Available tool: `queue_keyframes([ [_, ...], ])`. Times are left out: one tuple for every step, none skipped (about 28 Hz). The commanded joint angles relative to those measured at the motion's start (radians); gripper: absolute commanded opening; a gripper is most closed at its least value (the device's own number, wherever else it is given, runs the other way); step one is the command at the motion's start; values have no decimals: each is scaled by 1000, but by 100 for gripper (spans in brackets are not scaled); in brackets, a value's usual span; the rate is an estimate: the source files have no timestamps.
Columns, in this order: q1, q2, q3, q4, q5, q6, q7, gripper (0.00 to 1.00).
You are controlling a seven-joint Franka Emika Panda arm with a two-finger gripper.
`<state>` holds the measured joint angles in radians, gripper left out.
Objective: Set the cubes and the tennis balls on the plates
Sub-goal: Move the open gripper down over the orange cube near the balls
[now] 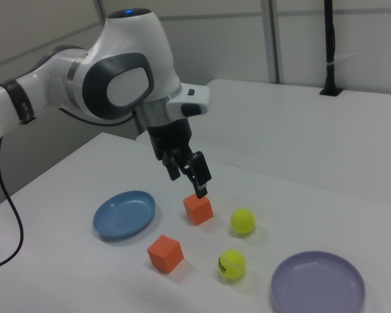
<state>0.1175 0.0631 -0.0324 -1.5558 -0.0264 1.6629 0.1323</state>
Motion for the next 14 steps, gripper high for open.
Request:
queue_keyframes([
  [-21, -40, 5, 14, 139, -28, -163, 100],
  [-21, -39, 6, 11, 140, -28, -148, 100],
  [-19, -39, 8, 8, 138, -28, -131, 100],
  [-15, -36, 9, 8, 137, -28, -114, 100],
  [-7, -29, 15, 8, 129, -28, -100, 100],
  [8, -11, 37, 8, 123, -26, -73, 100],
  [10, -3, 48, 9, 119, -25, -56, 100],
  [11, 3, 58, 10, 112, -23, -43, 100],
  [13, 6, 71, 10, 103, -20, -33, 100],
  [13, 9, 87, 8, 94, -12, -20, 100],
  [13, 26, 118, 6, 82, -2, 12, 100],
  [11, 33, 129, 2, 77, -2, 26, 100],
  [13, 38, 135, -3, 71, -2, 33, 100],
  [13, 43, 138, -6, 66, -2, 33, 97],
])
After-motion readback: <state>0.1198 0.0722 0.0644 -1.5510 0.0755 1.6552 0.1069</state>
